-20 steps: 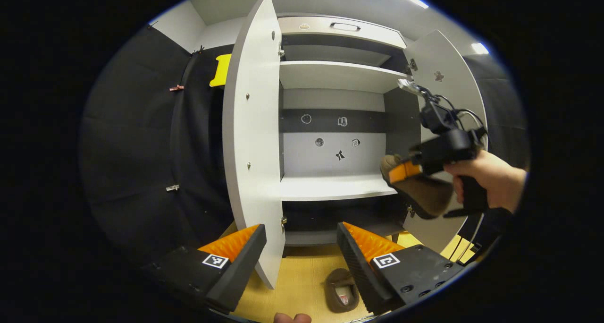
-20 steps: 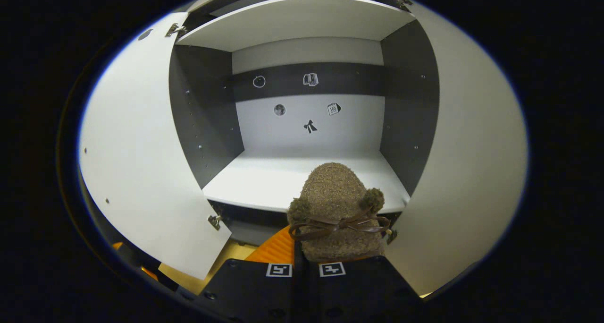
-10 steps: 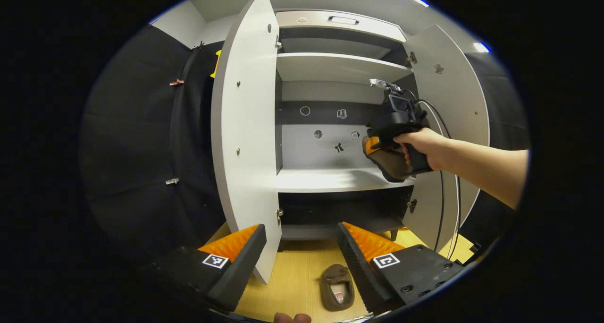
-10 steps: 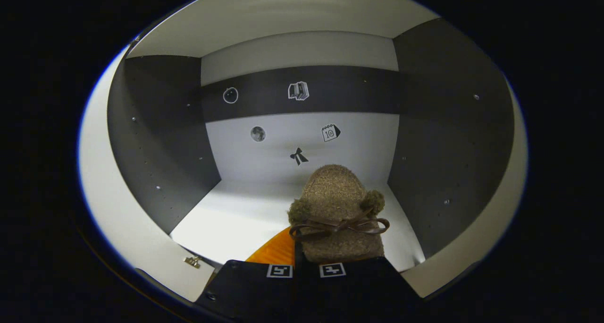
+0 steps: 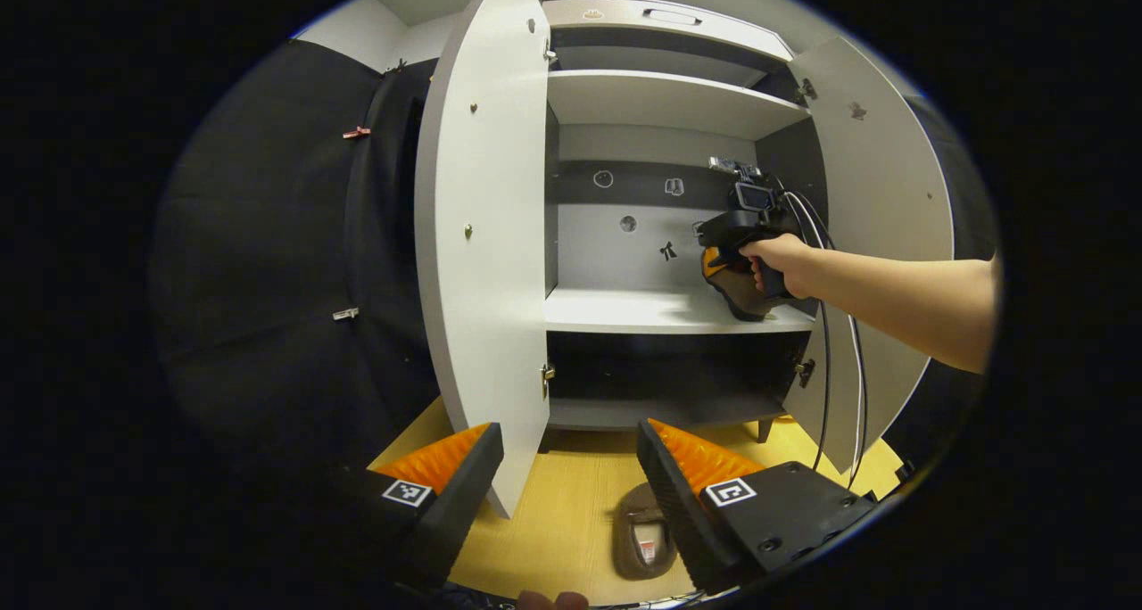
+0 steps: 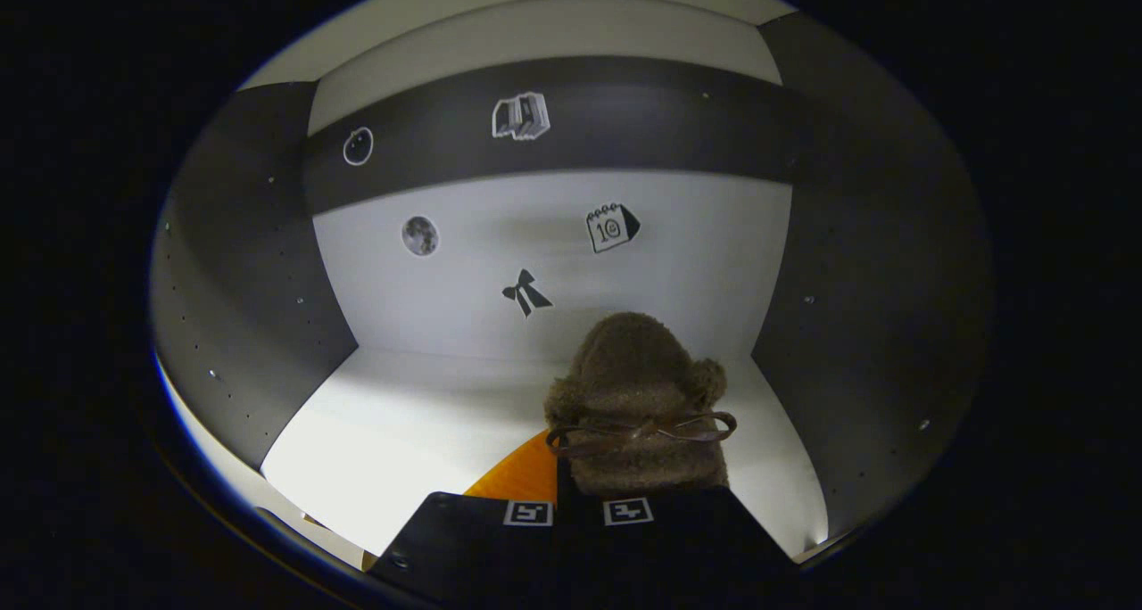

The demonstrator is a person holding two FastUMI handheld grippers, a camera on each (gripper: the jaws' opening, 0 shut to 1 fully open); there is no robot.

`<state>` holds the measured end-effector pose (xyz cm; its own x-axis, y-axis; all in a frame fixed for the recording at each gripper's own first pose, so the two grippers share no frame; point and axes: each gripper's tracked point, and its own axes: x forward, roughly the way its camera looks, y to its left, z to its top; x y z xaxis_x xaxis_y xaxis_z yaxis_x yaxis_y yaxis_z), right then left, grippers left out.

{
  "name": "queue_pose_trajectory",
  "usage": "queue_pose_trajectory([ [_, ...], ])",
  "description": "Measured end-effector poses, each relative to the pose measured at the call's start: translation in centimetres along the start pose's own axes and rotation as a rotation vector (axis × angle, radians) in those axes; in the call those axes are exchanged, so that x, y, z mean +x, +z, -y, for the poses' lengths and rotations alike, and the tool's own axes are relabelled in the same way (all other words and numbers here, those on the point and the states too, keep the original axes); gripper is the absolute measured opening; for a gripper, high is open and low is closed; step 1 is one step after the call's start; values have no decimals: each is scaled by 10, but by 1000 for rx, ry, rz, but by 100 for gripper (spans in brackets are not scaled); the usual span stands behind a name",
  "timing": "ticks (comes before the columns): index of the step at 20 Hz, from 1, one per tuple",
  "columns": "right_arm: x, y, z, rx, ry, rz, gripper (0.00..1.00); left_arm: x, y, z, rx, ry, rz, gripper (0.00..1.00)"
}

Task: Grab one shoe with the right hand and put it into the shoe cabinet, grab the other shoe with the left hand and put it into the shoe cabinet; then close the right door with the right hand and the left door with the left hand.

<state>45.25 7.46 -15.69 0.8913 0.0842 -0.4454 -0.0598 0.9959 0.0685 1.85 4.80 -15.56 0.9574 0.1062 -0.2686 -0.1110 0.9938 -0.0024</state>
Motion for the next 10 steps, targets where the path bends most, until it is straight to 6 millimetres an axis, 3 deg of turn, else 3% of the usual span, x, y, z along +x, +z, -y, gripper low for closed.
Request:
queue_pose_trajectory([
  [4,10,-14,-3,11,10,-50,13,2,-5,-1,-27,17,-22,95],
  [7,10,-13,-1,6,-6,-47,29,3,-8,0,-17,13,-33,95],
  [8,7,-12,-3,12,-1,-42,25,3,-8,0,-15,12,-32,95],
  [9,4,-12,-8,22,12,-42,41,3,-7,1,-16,9,-30,95],
  [10,1,-13,-12,22,23,-46,46,3,-7,1,-18,5,-28,95],
])
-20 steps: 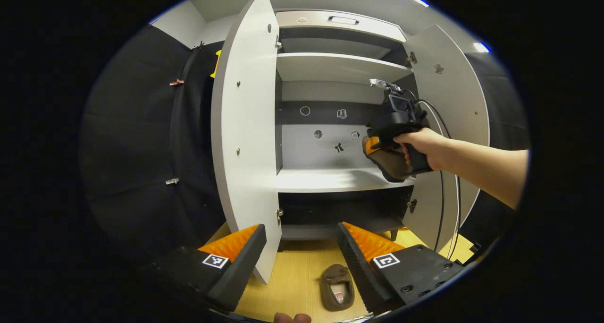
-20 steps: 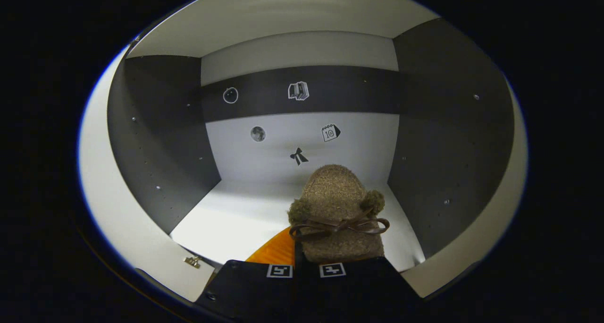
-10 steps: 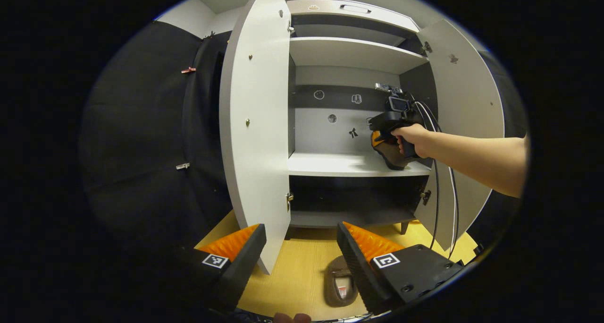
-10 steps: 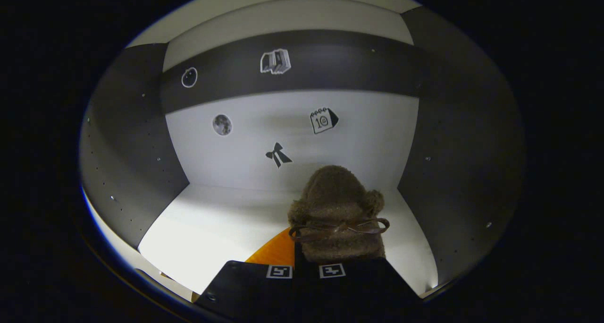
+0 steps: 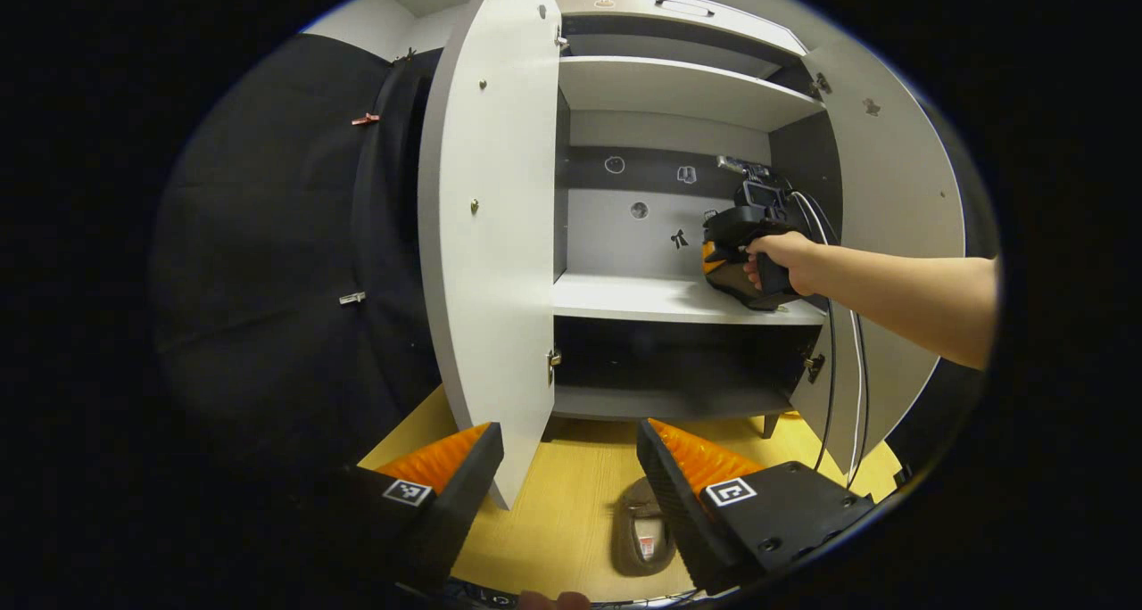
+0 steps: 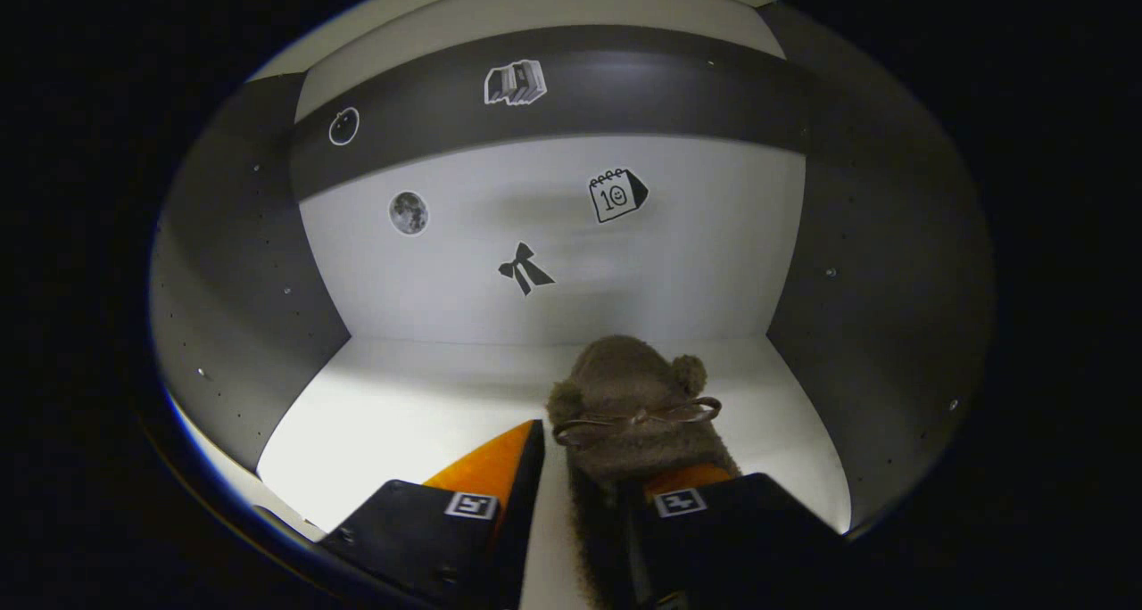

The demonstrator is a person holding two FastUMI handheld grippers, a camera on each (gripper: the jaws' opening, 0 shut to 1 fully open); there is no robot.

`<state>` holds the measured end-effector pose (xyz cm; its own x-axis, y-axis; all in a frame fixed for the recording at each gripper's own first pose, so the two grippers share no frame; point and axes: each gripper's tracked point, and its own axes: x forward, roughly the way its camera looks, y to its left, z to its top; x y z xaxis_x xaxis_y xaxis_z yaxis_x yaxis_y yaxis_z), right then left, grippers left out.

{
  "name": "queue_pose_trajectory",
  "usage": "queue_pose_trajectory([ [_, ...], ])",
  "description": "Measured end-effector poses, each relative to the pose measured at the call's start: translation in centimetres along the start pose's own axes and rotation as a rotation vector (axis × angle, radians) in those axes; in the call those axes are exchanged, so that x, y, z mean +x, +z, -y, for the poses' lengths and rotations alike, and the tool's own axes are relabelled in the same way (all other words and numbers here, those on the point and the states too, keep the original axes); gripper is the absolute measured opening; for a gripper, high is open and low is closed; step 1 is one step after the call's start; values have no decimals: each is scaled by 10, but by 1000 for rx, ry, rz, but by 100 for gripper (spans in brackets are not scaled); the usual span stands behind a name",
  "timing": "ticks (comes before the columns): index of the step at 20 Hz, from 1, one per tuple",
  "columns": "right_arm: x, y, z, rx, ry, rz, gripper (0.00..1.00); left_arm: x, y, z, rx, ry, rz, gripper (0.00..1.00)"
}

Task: Grab one shoe with the right hand and put it into the shoe cabinet, grab the other shoe with the left hand and put it into the shoe cabinet; then close the right door with the right hand and the left door with the left hand.

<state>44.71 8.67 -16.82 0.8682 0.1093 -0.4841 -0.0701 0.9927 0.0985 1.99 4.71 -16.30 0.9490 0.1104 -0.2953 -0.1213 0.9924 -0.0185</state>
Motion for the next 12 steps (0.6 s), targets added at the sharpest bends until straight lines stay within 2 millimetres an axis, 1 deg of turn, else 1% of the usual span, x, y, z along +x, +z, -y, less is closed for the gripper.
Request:
queue_pose_trajectory([
  [1,-3,-1,-4,-10,10,-1,67,-1,1,0,-1,-3,3,95],
  [2,-7,-2,-8,-24,18,0,71,-1,2,1,1,-7,7,95],
  [3,-10,-2,-13,-38,30,6,84,-2,3,1,4,-10,10,95],
  [4,-14,-4,-17,-46,40,5,91,-2,3,2,8,-14,12,95],
  [6,-21,-6,-20,-53,40,10,98,-3,5,3,16,-22,17,95],
  [9,-40,-1,-21,-49,40,43,98,-7,6,3,24,-31,26,95],
  [12,-65,5,-20,-30,58,78,98,-10,3,6,29,-46,27,95],
])
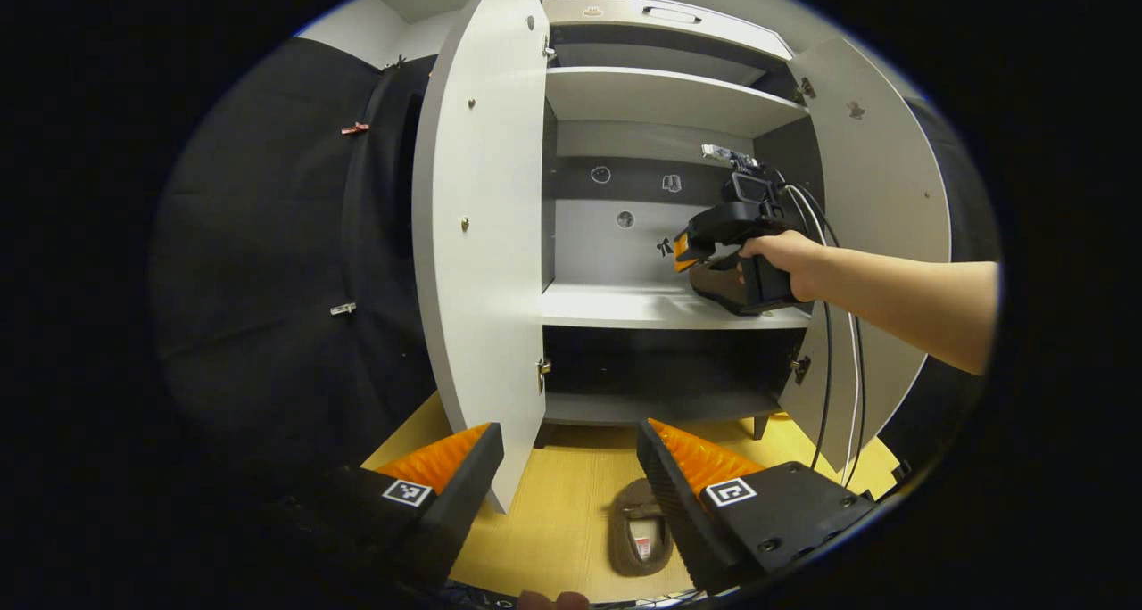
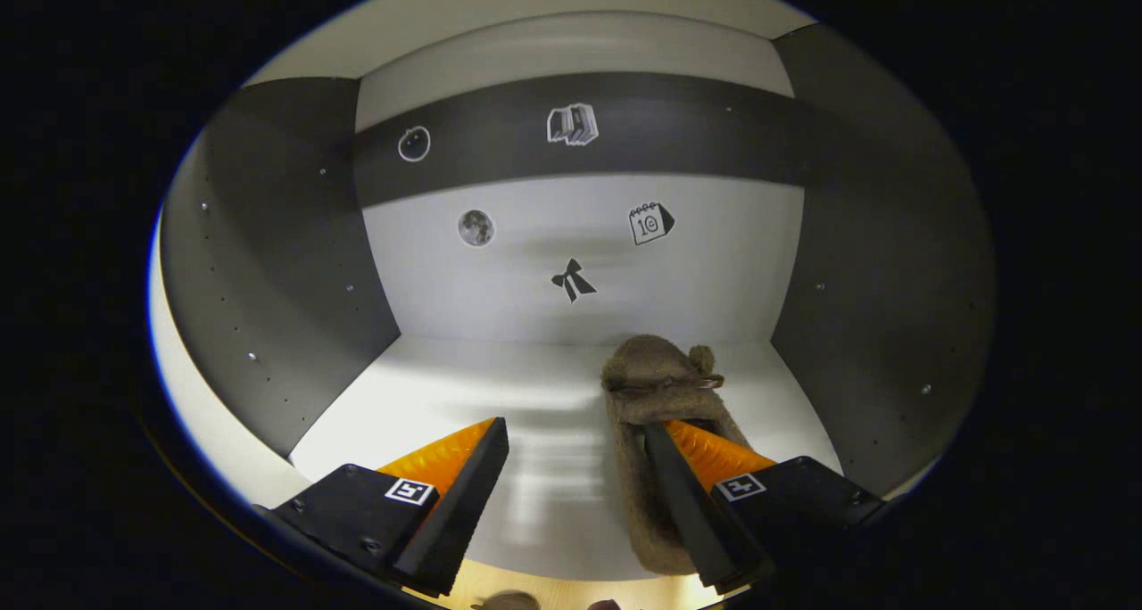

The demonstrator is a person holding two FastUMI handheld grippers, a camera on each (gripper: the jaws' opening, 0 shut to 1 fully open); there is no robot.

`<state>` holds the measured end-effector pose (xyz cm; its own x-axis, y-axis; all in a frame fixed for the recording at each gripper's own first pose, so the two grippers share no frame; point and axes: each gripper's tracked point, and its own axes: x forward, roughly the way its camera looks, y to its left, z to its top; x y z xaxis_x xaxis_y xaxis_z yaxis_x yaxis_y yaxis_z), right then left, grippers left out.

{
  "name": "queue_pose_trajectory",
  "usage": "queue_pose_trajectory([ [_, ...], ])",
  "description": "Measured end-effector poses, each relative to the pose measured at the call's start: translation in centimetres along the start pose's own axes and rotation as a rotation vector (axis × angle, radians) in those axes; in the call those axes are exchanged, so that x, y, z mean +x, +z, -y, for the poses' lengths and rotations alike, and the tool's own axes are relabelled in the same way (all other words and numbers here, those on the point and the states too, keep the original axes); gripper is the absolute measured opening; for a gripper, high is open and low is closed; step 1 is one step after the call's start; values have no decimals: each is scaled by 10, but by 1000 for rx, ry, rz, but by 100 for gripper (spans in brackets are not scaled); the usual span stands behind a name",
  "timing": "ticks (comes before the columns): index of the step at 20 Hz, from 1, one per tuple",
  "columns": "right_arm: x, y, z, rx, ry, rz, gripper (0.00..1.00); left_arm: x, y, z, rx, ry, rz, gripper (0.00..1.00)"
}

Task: Grab one shoe with the right hand and put it into the shoe cabinet, grab the other shoe with the left hand and put it into the shoe cabinet; then close the right door with the right hand and the left door with the left hand.

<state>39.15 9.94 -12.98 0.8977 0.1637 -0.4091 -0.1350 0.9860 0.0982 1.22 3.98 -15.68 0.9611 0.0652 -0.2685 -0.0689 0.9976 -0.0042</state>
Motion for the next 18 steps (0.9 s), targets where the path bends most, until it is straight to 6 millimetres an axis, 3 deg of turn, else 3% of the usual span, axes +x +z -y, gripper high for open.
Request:
queue_pose_trajectory([
  [5,-67,33,0,-19,8,145,98,3,-13,7,6,-41,-13,95],
  [9,-140,60,-2,-52,29,267,98,10,-31,13,31,-79,-32,95],
  [13,-209,61,-5,-90,43,355,97,17,-64,25,27,-135,-79,95],
  [18,-283,53,-17,-108,43,446,98,36,-127,42,64,-204,-183,95],
])
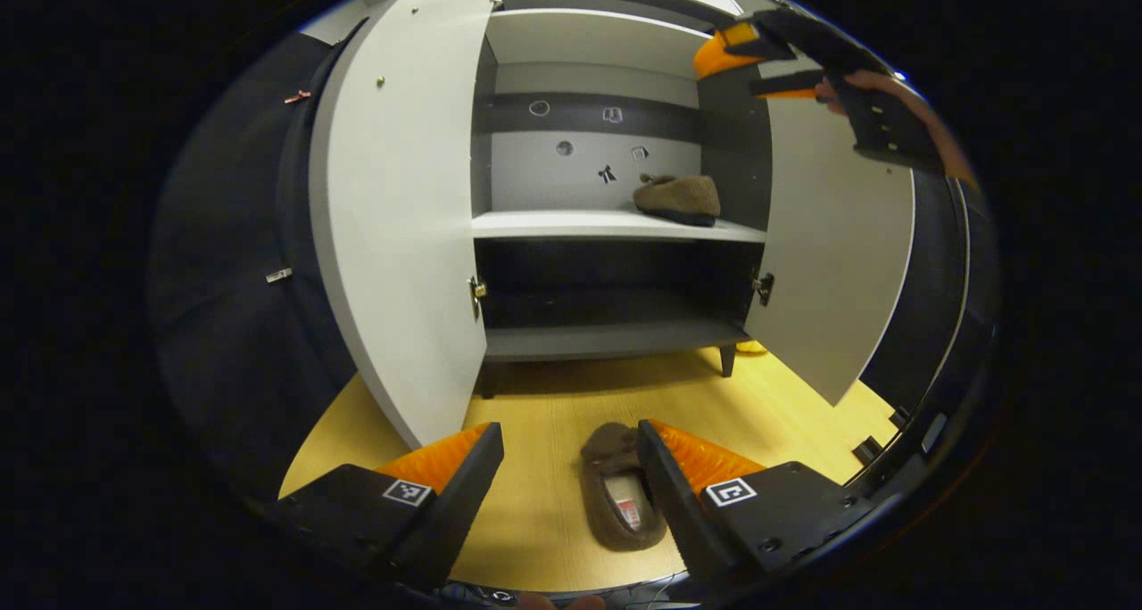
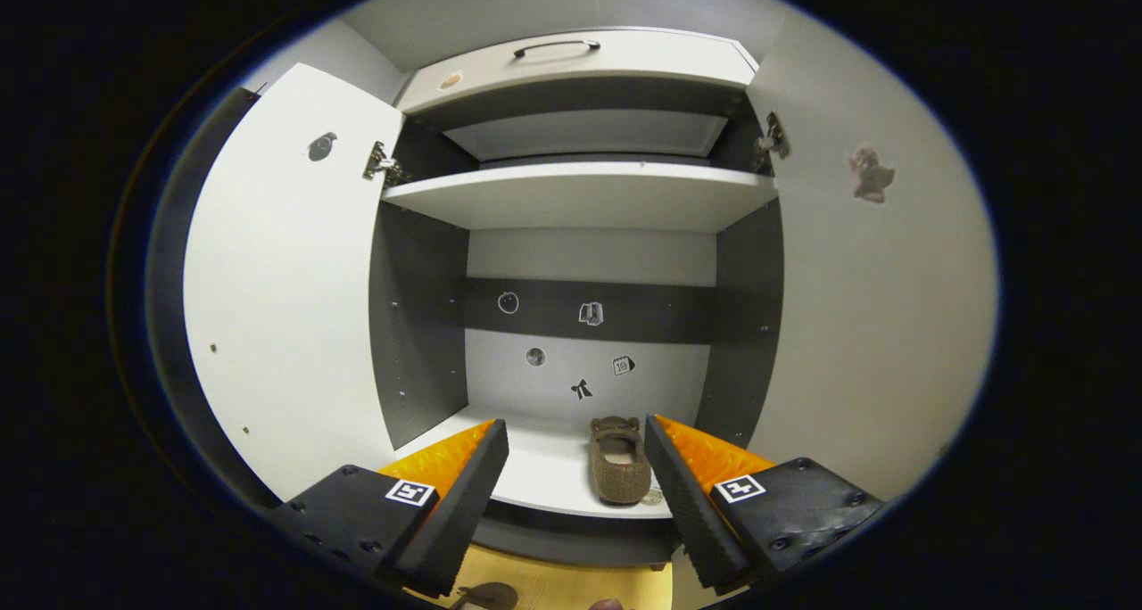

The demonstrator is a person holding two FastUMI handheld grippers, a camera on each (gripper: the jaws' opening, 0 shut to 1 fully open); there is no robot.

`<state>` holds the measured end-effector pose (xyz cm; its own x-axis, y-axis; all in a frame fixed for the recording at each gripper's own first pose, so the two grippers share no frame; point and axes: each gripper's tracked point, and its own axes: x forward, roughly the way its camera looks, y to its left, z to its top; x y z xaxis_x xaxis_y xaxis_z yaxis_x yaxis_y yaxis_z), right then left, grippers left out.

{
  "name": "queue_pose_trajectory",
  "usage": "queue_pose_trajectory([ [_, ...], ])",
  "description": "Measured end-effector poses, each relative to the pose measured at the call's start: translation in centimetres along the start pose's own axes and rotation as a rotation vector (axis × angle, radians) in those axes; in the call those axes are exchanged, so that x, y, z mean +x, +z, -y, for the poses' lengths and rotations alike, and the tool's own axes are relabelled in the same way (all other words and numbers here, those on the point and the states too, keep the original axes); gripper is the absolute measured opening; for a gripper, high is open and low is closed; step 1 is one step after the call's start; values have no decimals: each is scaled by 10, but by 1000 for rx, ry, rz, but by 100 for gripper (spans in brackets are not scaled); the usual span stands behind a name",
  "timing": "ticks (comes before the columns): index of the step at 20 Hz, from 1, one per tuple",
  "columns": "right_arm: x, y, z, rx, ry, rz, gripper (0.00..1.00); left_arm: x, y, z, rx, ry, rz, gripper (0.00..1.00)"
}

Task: Grab one shoe with the right hand and put it into the shoe cabinet, grab the other shoe with the left hand and put it into the shoe cabinet; then close the right door with the right hand and the left door with the left hand.

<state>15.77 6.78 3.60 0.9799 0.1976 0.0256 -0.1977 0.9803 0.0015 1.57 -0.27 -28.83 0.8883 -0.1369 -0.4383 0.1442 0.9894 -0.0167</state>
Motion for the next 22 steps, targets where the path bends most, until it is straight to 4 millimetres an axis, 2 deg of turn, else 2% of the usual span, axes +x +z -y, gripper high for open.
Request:
queue_pose_trajectory([
  [3,-39,10,-3,31,0,20,97,25,-44,16,-26,-76,-104,95],
  [5,-62,16,2,40,-15,40,98,45,-66,21,-49,-105,-148,90],
  [8,-91,9,9,40,-35,17,97,77,-97,13,-47,-88,-208,82],
  [12,-115,-1,34,24,-90,-24,98,113,-133,12,-2,-98,-286,76],
  [15,-127,-4,54,27,-131,-45,98,140,-138,14,12,-94,-274,56],
  [16,-132,-4,60,20,-144,-42,98,149,-137,14,16,-96,-270,55],
  [18,-138,-11,70,-7,-162,-57,98,164,-135,15,34,-100,-262,48],
  [22,-143,-16,78,-22,-174,-74,98,175,-131,6,34,-83,-273,25],
])
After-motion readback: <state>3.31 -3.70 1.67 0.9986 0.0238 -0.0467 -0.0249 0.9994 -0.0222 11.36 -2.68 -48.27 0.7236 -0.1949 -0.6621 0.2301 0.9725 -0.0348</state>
